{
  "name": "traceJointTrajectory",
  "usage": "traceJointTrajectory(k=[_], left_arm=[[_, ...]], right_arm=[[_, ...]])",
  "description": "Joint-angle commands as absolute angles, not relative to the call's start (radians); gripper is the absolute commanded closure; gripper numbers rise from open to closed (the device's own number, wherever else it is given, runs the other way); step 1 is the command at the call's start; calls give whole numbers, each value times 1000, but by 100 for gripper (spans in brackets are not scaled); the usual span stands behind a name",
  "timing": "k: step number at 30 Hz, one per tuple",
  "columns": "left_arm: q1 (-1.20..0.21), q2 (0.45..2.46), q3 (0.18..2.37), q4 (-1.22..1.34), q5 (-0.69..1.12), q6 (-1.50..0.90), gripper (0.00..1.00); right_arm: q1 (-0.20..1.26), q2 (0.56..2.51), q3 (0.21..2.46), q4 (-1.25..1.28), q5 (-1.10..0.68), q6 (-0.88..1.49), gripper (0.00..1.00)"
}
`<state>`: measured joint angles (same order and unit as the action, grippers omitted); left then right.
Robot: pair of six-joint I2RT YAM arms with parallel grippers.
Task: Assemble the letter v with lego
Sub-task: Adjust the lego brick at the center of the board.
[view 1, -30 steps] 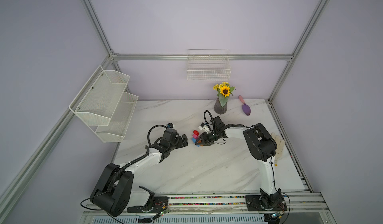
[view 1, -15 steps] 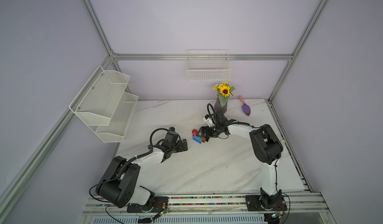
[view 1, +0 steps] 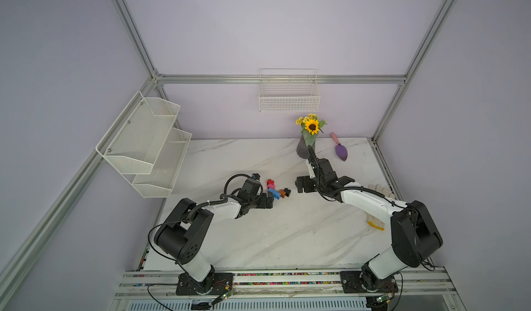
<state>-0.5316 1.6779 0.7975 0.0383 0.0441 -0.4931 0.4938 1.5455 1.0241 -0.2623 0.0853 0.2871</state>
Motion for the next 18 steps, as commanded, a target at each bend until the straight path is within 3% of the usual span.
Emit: traceJointTrajectory(k=[1,7,10,18], left_arm=[[-550,1763,833,8,92,-482,0],[-564,1858,901,13,79,-498,0],[-566,1916,967,-38,60,-499,0],[-579,1989,1055,-68,30,-480,0]], right_arm=[[496,1509,993,-248,240,287,3],[458,1430,905,-232,478,306,3],[442,1375,826,-151,500,246,3],[255,1248,680,26,289,129,3]])
